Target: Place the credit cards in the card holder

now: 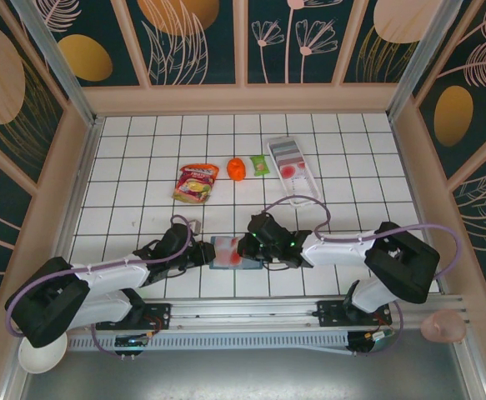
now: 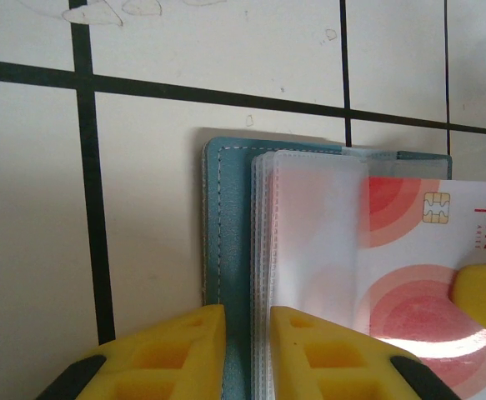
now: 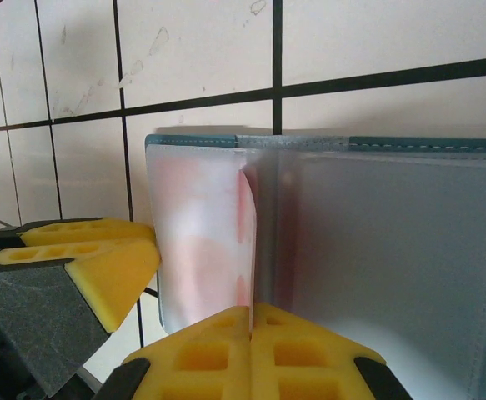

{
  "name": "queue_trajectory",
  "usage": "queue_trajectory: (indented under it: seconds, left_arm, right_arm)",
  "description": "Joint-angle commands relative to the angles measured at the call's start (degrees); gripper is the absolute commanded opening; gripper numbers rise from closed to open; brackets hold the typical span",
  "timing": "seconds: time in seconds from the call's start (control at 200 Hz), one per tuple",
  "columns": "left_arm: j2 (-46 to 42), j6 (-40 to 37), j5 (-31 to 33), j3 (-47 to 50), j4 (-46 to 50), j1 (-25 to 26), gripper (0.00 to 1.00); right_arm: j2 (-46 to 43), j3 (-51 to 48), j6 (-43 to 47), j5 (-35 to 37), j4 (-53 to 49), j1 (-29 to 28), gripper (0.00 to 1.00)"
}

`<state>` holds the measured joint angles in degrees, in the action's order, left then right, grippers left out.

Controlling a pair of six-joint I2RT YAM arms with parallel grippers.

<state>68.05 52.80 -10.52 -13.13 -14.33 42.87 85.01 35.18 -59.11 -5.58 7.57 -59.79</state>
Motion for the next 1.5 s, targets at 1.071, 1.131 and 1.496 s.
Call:
queue_trajectory:
  seconds: [1.071, 1.131, 1.496]
  left_arm:
    - [-0.17, -0.59, -0.55, 1.52, 1.03, 0.37, 0.22]
    - [-0.2, -0.58, -0.55, 1.48, 0.98, 0.35, 0.22]
    - [0.15, -0.58, -0.9, 1.78, 0.47, 0.37, 0.21]
  right_arm:
    - [7.23, 10.18, 4.73, 4.61, -16.96, -0.68, 0.4]
    - [7.56, 10.07, 4.38, 3.86, -15.82, -0.82, 0.38]
    - [12.75, 14.81, 5.07, 3.03, -15.44, -2.92, 0.24]
